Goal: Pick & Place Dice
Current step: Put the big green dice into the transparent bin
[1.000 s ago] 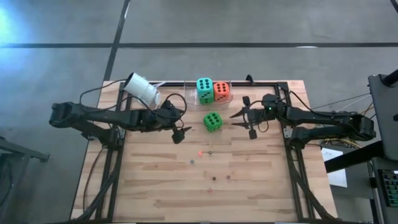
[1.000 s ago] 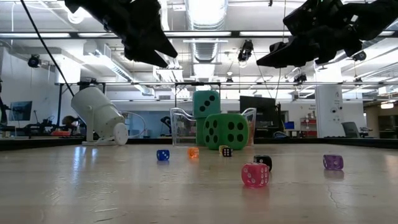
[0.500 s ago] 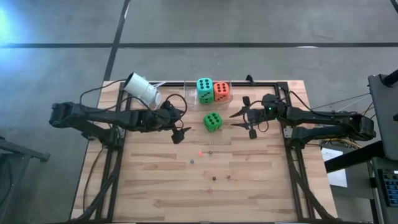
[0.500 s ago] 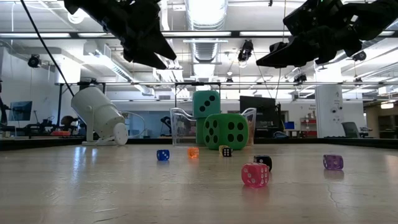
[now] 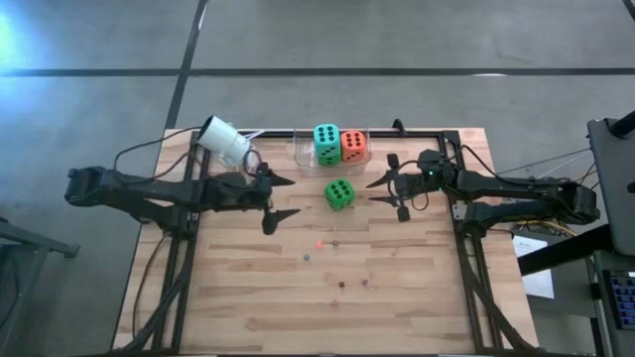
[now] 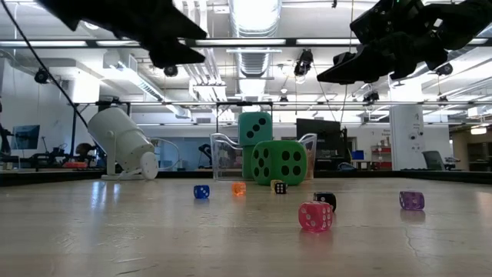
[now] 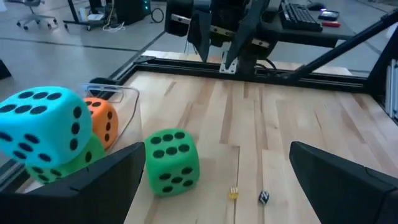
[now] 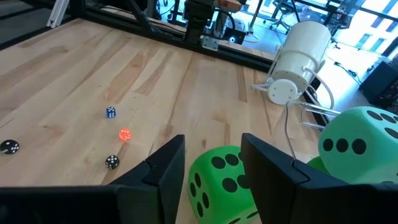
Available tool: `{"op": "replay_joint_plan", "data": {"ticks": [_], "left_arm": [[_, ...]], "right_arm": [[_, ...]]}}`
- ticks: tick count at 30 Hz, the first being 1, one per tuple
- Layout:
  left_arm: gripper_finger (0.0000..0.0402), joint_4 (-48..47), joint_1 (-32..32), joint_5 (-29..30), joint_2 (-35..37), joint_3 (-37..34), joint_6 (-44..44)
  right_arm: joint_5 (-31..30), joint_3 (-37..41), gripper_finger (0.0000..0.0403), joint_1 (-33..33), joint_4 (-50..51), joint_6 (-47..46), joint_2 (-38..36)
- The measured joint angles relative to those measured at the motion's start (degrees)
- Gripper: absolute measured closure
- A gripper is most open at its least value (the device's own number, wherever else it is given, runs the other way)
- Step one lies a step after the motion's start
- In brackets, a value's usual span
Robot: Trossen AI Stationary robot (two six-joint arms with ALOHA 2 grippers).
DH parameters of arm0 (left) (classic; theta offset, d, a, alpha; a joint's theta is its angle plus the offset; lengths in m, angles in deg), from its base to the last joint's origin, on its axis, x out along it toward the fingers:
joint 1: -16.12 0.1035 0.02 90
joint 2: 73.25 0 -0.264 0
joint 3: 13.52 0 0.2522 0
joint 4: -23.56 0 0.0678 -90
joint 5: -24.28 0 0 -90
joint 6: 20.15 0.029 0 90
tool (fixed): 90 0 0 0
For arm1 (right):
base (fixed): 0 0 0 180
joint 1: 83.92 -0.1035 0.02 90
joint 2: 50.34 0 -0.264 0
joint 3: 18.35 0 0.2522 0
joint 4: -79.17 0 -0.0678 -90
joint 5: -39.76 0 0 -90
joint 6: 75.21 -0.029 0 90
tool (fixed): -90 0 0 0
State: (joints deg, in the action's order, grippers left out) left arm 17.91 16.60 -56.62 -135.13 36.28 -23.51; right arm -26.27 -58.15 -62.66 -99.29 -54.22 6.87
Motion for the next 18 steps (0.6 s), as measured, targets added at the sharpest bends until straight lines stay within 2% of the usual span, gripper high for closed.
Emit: {"op": "replay_joint_plan", "data": {"ticks": [7,13,18], "left_arm": [[0.0002,-0.34,0.03,-0.15,4.84,-4.15,0.05],[0.0002,-0.59,0.03,-0.13,4.79,-4.35,5.64],[0.0002,-0.64,0.03,-0.13,4.79,-4.31,5.97]], "right_arm": [[-0.01,0.0,0.0251,0.0,-0.02,0.02,0.0],[-0.03,0.0,0.025,0.0,-0.02,0.02,-0.02],[-0.03,0.0,0.0245,0.0,-0.02,0.02,-0.04]]}}
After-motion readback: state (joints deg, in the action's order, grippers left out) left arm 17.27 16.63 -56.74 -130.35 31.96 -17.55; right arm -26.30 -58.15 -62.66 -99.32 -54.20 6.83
